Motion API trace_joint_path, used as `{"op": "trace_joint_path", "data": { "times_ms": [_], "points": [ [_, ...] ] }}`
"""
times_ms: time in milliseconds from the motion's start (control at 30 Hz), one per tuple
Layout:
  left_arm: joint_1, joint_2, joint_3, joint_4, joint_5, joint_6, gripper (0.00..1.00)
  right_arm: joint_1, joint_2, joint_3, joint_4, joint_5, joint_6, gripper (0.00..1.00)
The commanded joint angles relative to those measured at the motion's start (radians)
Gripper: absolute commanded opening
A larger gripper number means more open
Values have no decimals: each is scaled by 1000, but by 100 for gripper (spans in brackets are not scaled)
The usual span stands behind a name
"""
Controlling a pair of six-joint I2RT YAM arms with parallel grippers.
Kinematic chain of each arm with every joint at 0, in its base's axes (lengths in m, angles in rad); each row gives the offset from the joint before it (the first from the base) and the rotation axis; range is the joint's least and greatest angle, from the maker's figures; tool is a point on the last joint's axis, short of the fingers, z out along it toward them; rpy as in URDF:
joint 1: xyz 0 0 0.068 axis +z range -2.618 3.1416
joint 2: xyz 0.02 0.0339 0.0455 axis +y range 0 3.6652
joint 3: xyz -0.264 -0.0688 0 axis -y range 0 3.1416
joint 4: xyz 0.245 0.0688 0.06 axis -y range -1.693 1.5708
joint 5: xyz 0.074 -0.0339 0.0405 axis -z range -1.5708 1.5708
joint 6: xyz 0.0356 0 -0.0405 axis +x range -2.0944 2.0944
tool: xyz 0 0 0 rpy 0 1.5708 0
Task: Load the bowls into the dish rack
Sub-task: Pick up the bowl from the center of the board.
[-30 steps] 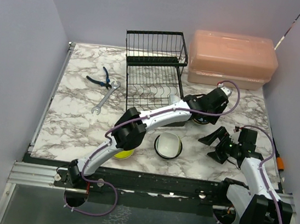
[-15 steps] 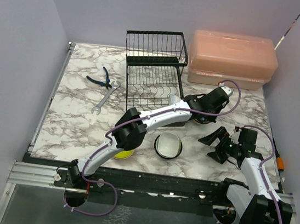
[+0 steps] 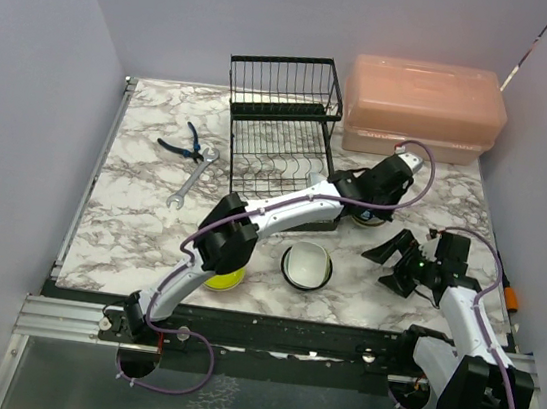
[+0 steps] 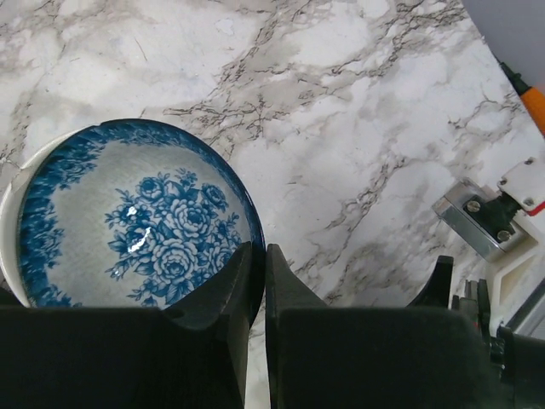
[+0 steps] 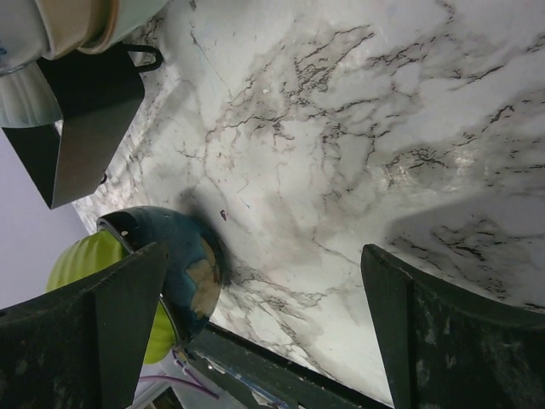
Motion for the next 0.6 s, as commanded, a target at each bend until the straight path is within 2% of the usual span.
{"op": "trace_joint_path", "data": {
  "times_ms": [0,333,567],
  "points": [
    [11,-123,-77,118,92,-55,0,-5,-5,48,-25,-4,-20,100],
    [68,-251,-350,435,292,-190,0,-4,-13,91,-40,-10,-33,100],
    [134,-328,-590,831,427,-413,0,-4,-32,150,-55,0,-65,100]
  ]
}}
